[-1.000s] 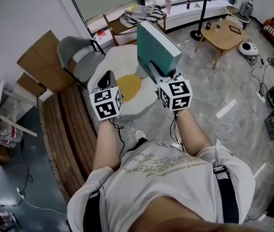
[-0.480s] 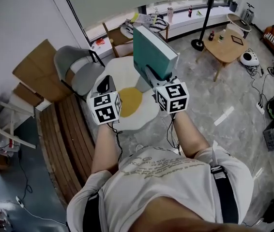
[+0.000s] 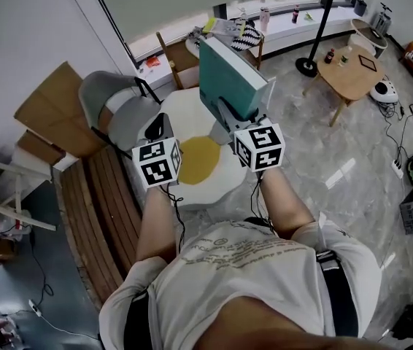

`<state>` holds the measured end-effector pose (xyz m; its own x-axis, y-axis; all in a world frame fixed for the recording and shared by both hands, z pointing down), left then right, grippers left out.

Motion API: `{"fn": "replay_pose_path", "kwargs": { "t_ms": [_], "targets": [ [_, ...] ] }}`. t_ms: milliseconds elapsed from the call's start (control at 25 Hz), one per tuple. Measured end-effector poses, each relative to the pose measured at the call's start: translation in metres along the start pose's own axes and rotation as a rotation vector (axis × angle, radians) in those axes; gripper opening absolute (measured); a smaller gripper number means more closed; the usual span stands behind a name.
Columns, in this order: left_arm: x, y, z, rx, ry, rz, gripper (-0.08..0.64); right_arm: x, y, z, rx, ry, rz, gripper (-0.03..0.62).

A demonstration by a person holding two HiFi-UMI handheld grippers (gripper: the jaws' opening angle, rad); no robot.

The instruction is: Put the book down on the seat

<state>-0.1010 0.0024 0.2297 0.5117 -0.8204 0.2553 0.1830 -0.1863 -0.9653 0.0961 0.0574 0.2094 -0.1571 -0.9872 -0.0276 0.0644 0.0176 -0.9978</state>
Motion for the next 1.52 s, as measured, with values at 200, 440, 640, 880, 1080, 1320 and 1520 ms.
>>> {"fn": "replay_pose_path", "kwargs": {
  "t_ms": [200, 440, 640, 880, 1080, 1320, 1520],
  "targets": [
    [0.053, 0.005, 0.003, 0.003, 0.012, -0.03, 0.021, 0.042, -0.012, 0.037, 0.03, 0.036, -0.022, 0.173],
    [0.113, 0.025, 0.003, -0.018, 0.087, -0.016, 0.021, 0.106, -0.007, 0.084, 0.023, 0.136, -0.007, 0.172],
    [0.146, 0.039, 0.004, -0.007, 0.146, -0.004, 0.021, 0.145, -0.008, 0.103, 0.002, 0.201, -0.011, 0.173],
    [0.161, 0.031, -0.005, -0.029, 0.215, -0.037, 0.021, 0.175, -0.015, 0.107, 0.01, 0.279, -0.032, 0.173],
    [0.156, 0.018, -0.015, -0.077, 0.294, -0.056, 0.021, 0.194, -0.031, 0.104, 0.013, 0.349, -0.073, 0.173],
    [0.152, -0.005, -0.038, -0.11, 0.33, -0.098, 0.021, 0.217, -0.043, 0.077, 0.004, 0.42, -0.108, 0.173],
    [0.16, -0.007, -0.062, -0.079, 0.31, -0.097, 0.021, 0.238, -0.057, 0.061, 0.012, 0.413, -0.141, 0.173]
  ]
}}
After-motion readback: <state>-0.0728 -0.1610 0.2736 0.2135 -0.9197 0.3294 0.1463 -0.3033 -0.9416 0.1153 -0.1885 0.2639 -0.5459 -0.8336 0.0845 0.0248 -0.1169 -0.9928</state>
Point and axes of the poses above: the fingertips, and each gripper's own axes: x forward along the fingers, z to its right, y out of its top, the point moved 4 cm from there along -x, backward along the fingers, and after that the axes turned 3 degrees about -y, right-handed, at the moved point
